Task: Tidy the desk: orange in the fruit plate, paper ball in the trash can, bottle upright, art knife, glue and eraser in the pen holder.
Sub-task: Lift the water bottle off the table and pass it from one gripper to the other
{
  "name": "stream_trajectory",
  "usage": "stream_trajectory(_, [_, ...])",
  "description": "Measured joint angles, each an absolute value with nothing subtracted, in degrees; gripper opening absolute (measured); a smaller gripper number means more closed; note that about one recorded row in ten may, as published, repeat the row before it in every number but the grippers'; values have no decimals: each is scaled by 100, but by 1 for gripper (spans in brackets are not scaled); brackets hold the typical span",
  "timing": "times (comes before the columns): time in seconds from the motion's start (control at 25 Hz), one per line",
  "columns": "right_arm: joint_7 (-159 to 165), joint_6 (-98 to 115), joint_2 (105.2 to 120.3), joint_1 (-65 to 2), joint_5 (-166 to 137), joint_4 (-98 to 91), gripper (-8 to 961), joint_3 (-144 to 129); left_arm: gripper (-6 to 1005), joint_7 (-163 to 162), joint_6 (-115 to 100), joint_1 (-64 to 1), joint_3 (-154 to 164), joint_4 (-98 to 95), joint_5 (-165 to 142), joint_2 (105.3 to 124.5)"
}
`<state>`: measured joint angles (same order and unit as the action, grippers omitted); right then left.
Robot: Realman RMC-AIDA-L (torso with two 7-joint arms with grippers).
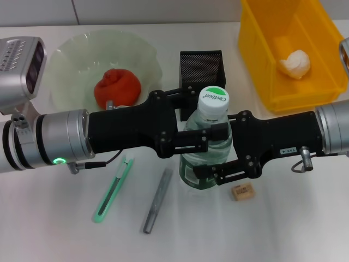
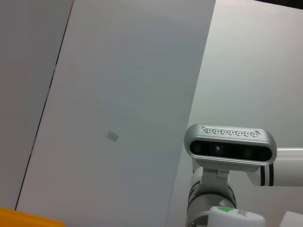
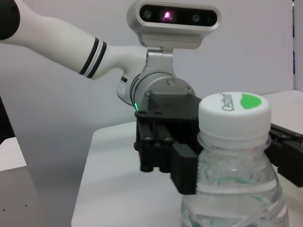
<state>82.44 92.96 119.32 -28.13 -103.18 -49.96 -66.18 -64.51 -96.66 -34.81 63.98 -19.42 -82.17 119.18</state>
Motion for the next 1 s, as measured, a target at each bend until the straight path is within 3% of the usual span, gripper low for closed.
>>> stream_trajectory(0.08, [8244,9296,11935,-2812,-10318,-4988,765,-6618,764,-6450,-9666,-3473,6398,-1943,-8217,11918])
stream_trajectory(0.28, [8244,9298,11936,-2810,-10318,-4983,764,-6619,563,-6419,-9668,-3466,6395,-1943,-8203,11918])
stream_trajectory(1.0, [8244,9298,11935,-2796,-10318,-4978,776,-6617,520,-6594,-9646,-3453,6371,-2000,-8232,11904])
